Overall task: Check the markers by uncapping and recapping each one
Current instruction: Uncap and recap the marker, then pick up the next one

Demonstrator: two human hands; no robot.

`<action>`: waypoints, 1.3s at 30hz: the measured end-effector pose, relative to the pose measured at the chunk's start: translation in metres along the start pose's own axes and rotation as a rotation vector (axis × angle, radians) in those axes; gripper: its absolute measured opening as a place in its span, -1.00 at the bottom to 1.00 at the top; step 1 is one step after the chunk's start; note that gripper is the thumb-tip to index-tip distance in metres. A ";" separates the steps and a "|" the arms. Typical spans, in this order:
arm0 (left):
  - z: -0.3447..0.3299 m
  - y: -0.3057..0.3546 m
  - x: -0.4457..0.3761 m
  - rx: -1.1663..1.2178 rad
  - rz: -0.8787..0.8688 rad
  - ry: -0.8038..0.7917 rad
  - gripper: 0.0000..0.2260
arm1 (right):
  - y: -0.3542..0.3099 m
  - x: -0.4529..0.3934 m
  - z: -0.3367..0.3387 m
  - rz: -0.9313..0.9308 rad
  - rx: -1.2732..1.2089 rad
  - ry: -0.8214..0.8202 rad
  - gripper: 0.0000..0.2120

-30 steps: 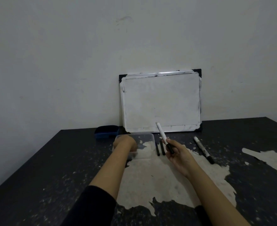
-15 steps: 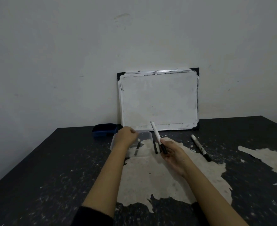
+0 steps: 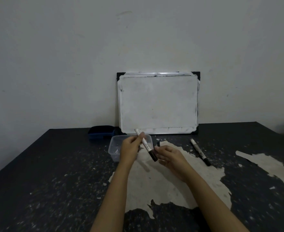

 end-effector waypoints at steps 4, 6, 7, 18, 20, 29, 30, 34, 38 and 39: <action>0.006 -0.003 -0.006 0.017 0.001 -0.002 -0.74 | -0.002 -0.022 0.023 0.144 0.425 0.429 -0.93; 0.006 -0.004 -0.007 0.017 -0.004 -0.020 -0.77 | -0.002 -0.032 0.026 0.157 0.569 0.512 -0.97; 0.006 -0.004 -0.008 0.018 -0.012 -0.029 -0.79 | -0.003 -0.037 0.025 0.155 0.627 0.530 -0.97; 0.010 -0.007 -0.016 0.017 -0.034 -0.034 -0.76 | 0.007 -0.058 -0.006 0.132 0.971 0.614 -0.83; 0.009 -0.005 -0.015 0.020 -0.045 -0.039 -0.77 | 0.004 -0.056 -0.005 0.129 0.954 0.629 -0.84; 0.002 0.001 -0.011 0.164 -0.063 -0.226 -0.76 | -0.035 -0.024 0.022 0.367 0.465 0.550 -0.88; 0.000 0.002 -0.010 0.191 -0.056 -0.256 -0.76 | -0.042 -0.019 0.023 0.385 0.370 0.487 -0.88; -0.004 0.004 -0.007 0.248 -0.055 -0.306 -0.76 | -0.061 -0.008 0.026 0.377 0.032 0.362 -0.85; -0.005 0.006 -0.006 0.232 -0.069 -0.344 -0.86 | -0.067 -0.009 0.028 0.354 -0.043 0.343 -0.89; -0.005 0.006 -0.006 0.235 -0.075 -0.348 -0.88 | -0.067 -0.009 0.028 0.352 -0.032 0.340 -0.89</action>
Point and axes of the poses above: each hand's wrist, its own x-axis away from the middle knuckle, its own z-axis out of the back of the hand, y = z × x, the point moved 1 cm from there along -x, towards the middle knuckle, and after that the axes turned 11 degrees about -z, right-handed, at the moved point
